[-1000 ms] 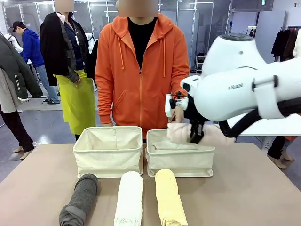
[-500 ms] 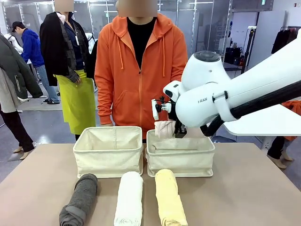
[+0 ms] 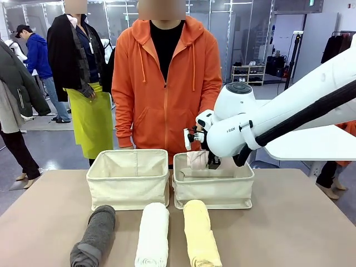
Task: Divide the towels into two baskets.
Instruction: Pick up one hotel-folded towel and place it in the Fabric basket indicated by the person.
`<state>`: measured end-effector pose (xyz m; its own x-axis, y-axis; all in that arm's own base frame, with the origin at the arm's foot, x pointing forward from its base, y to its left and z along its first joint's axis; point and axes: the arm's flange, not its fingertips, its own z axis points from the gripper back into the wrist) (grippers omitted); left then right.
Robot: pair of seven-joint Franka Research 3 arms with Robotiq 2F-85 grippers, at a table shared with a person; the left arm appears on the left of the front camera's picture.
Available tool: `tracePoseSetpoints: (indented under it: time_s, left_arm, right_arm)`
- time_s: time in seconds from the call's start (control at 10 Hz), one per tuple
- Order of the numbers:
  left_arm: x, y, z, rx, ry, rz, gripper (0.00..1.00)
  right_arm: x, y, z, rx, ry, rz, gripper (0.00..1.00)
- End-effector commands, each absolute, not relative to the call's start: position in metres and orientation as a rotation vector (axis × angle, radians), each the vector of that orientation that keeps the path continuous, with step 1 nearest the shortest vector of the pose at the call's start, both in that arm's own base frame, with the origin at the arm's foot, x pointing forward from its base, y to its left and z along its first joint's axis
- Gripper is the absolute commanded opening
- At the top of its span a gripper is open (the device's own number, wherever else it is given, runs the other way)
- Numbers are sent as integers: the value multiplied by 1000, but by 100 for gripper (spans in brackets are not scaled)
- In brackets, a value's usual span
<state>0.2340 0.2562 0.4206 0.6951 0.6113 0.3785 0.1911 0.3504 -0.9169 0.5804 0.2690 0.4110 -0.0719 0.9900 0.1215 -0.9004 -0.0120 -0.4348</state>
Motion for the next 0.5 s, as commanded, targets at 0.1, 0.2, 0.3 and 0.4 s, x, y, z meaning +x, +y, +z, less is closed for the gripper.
tracePoseSetpoints:
  time_s: [0.1,0.2,0.3,0.4]
  left_arm:
    - [232,258,423,-1226,-816,306,100]
    - [232,258,423,-1226,-816,306,100]
    - [232,258,423,-1226,-816,306,100]
    - [232,258,423,-1226,-816,306,100]
  right_arm:
    - [606,274,409,-234,-432,1590,38]
    - [609,273,407,-233,-429,1581,41]
    - [612,271,404,-236,-420,1580,55]
    - [613,270,404,-236,-423,1578,72]
